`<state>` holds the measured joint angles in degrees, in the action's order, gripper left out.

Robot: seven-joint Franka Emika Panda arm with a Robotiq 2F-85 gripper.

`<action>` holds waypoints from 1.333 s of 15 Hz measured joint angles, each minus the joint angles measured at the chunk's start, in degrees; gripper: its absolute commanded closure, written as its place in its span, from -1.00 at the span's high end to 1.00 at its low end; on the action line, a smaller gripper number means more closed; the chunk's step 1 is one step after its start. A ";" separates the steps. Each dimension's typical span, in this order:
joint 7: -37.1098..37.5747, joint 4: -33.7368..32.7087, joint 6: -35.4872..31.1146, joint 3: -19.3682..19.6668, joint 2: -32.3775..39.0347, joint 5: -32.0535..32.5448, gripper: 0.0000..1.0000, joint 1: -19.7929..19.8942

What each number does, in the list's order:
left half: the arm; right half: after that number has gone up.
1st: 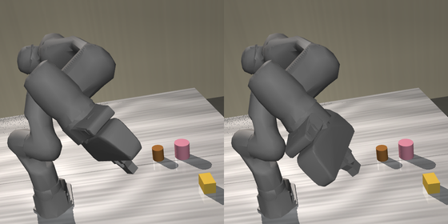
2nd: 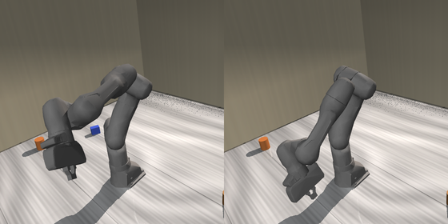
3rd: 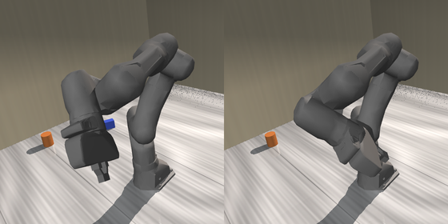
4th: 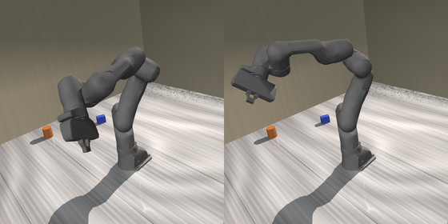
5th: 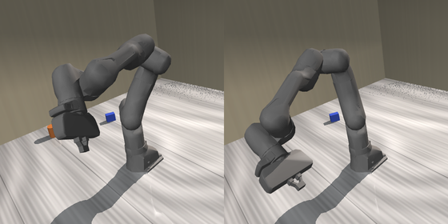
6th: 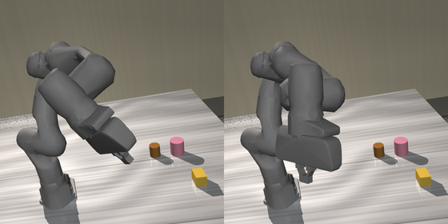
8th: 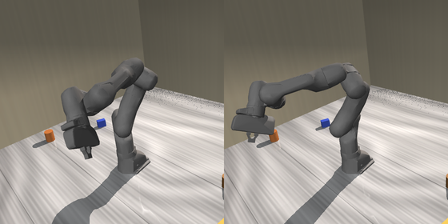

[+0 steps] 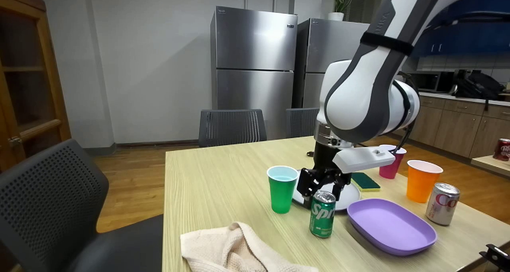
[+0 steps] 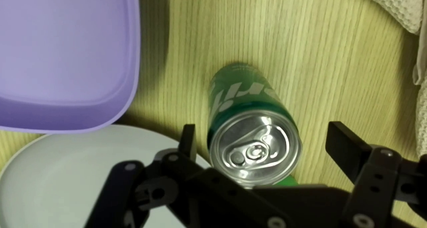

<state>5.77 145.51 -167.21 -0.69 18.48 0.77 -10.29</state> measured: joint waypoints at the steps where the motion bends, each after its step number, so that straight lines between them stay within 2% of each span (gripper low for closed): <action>1: 0.00 -0.01 0.00 0.09 0.00 0.00 0.50 -0.13; 2: 0.00 -0.02 -0.01 0.18 0.00 0.00 0.47 -0.21; 6: 0.00 -0.02 -0.47 0.39 0.01 0.05 -0.17 -0.25; 7: 0.00 -0.02 -0.58 0.47 0.01 0.06 -0.23 -0.25; 14: 0.00 0.02 -0.82 0.72 -0.17 0.59 -0.23 -0.28; 20: -0.04 1.26 -0.65 0.58 -3.85 0.69 -0.23 -0.24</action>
<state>5.73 146.77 -167.86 -0.12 14.63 1.46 -10.53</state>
